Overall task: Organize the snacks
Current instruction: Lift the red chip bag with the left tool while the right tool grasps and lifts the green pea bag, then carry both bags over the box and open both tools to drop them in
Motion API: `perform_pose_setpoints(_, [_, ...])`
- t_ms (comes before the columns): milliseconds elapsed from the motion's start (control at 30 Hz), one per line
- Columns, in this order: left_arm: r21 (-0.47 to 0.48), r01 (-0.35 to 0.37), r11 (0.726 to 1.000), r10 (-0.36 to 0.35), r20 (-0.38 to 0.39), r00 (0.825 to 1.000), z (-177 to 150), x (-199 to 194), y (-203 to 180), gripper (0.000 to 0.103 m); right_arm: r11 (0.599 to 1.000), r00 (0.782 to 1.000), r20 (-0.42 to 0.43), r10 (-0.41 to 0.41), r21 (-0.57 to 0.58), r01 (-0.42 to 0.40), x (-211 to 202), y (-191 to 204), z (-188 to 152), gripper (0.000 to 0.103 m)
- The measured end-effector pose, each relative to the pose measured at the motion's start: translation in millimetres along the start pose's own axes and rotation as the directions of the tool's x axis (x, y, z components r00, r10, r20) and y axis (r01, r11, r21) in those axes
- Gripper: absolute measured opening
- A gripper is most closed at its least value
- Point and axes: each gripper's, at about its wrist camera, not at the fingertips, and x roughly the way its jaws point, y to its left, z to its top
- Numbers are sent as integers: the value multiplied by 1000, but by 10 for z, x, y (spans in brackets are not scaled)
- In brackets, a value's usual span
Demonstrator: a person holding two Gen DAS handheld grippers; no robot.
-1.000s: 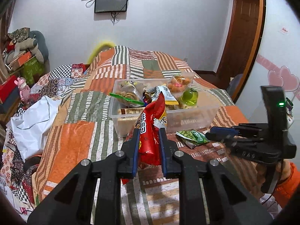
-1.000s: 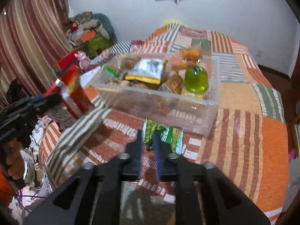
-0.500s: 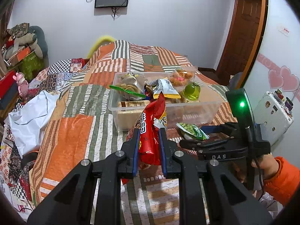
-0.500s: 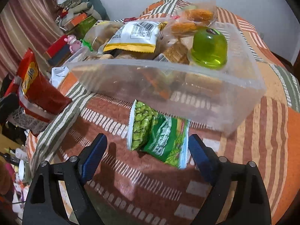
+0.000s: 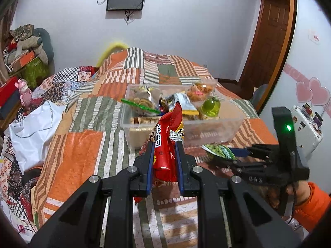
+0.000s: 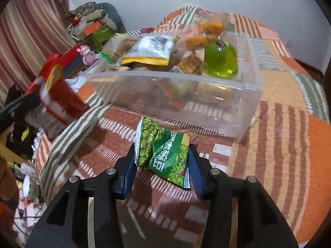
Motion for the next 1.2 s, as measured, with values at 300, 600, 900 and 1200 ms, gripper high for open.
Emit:
perform_pose_setpoints(300, [-15, 17, 1000, -16, 56, 998, 260, -28, -94, 18, 1000, 988, 152, 5, -31, 0, -496, 124, 174, 43])
perform_pose_setpoints(600, [10, 24, 1000, -25, 108, 994, 562, 39, -269, 18, 999, 968, 248, -35, -19, 41, -660, 1, 459, 43])
perform_pose_setpoints(900, [16, 25, 1000, -26, 88, 996, 738, 393, -352, 18, 998, 965, 258, -54, 2, 55, -599, -170, 575, 43])
perform_pose_setpoints(1200, [-6, 5, 1000, -5, 69, 998, 771, 756, -328, 18, 999, 975, 217, -46, 19, 43, -346, -282, 637, 43])
